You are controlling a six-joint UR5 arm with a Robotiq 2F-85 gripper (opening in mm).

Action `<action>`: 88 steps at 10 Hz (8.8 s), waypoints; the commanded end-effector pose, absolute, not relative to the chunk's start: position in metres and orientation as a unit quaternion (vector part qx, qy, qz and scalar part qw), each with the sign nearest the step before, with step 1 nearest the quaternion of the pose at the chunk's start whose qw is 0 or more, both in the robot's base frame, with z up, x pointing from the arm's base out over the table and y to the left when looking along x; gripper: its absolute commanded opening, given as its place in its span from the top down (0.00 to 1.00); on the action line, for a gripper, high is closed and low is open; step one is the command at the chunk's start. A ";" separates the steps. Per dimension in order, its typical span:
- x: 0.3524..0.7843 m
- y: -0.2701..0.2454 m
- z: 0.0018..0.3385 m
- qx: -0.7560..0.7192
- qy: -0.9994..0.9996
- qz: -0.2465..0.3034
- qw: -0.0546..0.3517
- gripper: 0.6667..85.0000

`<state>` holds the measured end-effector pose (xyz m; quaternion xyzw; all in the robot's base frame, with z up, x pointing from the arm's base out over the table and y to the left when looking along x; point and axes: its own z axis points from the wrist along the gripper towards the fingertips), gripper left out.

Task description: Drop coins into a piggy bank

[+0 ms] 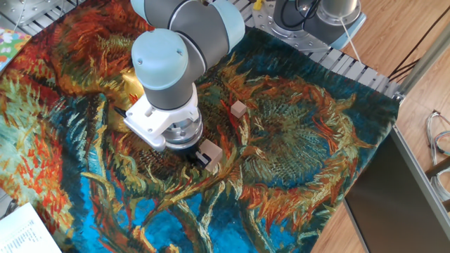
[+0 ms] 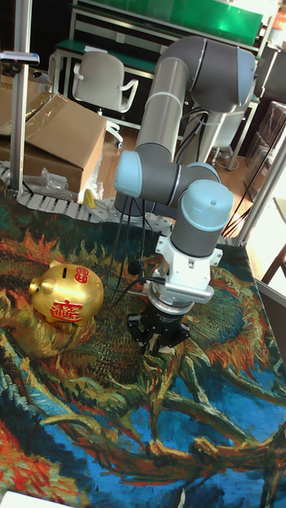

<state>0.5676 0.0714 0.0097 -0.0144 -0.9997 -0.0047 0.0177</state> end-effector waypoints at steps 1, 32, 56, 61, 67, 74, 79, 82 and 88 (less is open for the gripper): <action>0.569 0.065 0.009 -0.017 -1.000 0.002 0.011 0.83; 0.518 -0.031 0.086 0.133 -0.991 0.029 -0.013 0.99; 0.486 -0.073 0.136 0.134 -0.991 0.018 0.000 0.99; 0.485 -0.070 0.136 0.106 -0.994 0.011 0.001 0.99; 0.476 -0.091 0.142 0.099 -0.995 0.029 0.015 0.99; 0.477 -0.105 0.145 0.083 -0.997 0.008 0.003 0.99; 0.481 -0.101 0.145 0.072 -0.997 0.001 -0.005 0.99; 0.489 -0.094 0.145 0.068 -0.997 -0.013 -0.022 0.99; 0.494 -0.121 0.151 0.091 -0.996 -0.009 -0.010 0.99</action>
